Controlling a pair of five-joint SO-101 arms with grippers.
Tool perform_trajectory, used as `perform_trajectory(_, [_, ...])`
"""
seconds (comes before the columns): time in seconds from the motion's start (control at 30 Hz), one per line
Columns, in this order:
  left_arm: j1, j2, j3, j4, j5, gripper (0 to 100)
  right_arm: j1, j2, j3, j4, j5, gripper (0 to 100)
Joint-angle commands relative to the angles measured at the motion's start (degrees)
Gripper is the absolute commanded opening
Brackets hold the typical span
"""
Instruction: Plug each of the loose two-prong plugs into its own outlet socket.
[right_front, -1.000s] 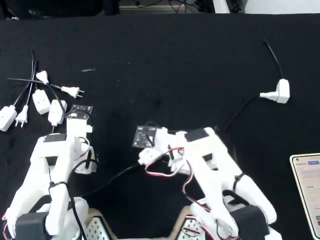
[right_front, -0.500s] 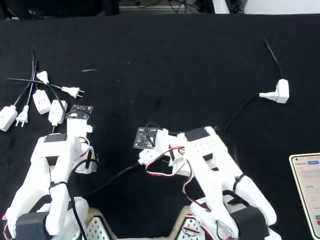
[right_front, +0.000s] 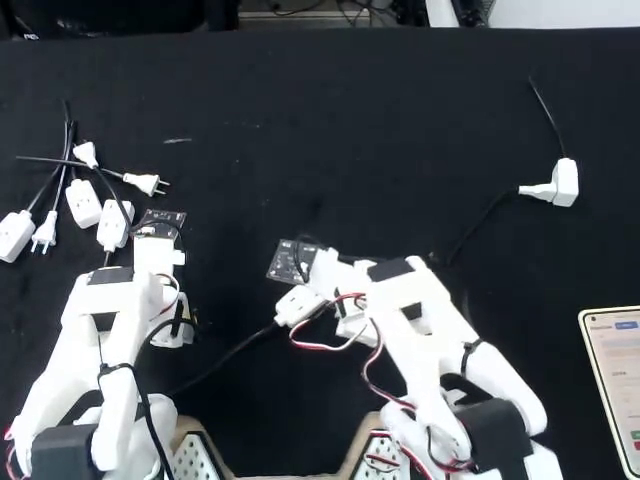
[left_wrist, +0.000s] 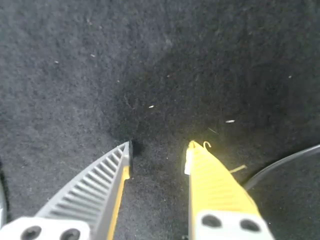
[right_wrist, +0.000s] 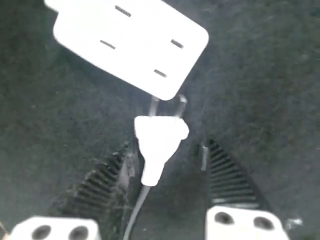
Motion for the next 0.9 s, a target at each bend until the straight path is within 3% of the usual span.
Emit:
perform_trajectory(0.0, [-0.22, 0.62, 0.22, -2.11, -0.09, 18, -1.14, 0.31, -0.66, 1.41, -0.79, 19.9])
perform_trajectory(0.23, [-0.22, 0.62, 0.22, -2.11, -0.09, 18, -1.05, 0.31, -0.66, -0.44, -3.43, 19.2])
perform_trajectory(0.4, [-0.22, 0.62, 0.22, -2.11, -0.09, 18, -0.70, 0.31, -0.66, -4.31, -6.77, 0.4])
perform_trajectory(0.5, [-0.22, 0.62, 0.22, -2.02, -0.09, 18, -0.62, -0.48, -1.10, -4.31, -8.44, 0.8])
perform_trajectory(0.73, [-0.22, 0.62, 0.22, -2.02, -0.09, 18, 1.41, -18.24, -7.96, 10.29, -8.53, 1.0])
perform_trajectory(0.87, [-0.22, 0.00, -0.66, -2.02, 0.09, 18, -2.64, -30.11, -8.57, 13.80, -8.97, 1.0])
